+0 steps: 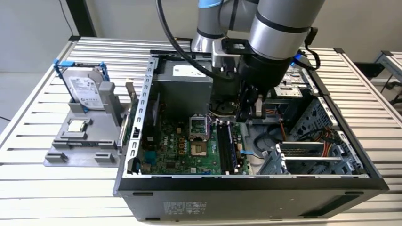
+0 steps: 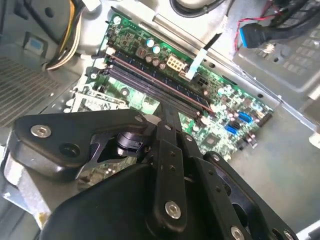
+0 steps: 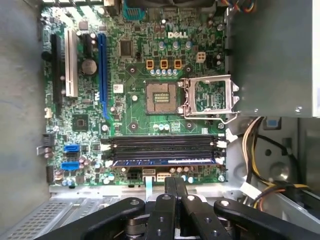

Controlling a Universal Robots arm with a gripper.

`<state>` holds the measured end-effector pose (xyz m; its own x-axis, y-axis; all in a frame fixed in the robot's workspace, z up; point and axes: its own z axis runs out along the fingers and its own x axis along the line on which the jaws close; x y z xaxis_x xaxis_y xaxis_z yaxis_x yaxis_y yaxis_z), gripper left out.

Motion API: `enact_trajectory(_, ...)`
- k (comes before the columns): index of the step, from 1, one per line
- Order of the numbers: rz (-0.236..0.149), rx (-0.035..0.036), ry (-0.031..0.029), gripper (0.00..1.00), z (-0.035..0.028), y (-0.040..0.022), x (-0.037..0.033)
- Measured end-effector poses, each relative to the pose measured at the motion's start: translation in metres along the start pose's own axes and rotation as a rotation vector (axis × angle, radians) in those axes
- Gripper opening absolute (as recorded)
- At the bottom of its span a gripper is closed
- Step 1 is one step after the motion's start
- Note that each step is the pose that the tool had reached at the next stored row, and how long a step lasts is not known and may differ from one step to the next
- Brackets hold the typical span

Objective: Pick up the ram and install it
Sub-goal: 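Press down the ram until it locks into place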

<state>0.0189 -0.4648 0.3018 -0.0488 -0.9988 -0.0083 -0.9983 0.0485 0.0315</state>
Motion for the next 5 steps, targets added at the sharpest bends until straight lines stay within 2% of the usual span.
enact_trajectory(5, 0.0, 0.0001, -0.0002, 0.0, 0.0001, 0.0, 0.0)
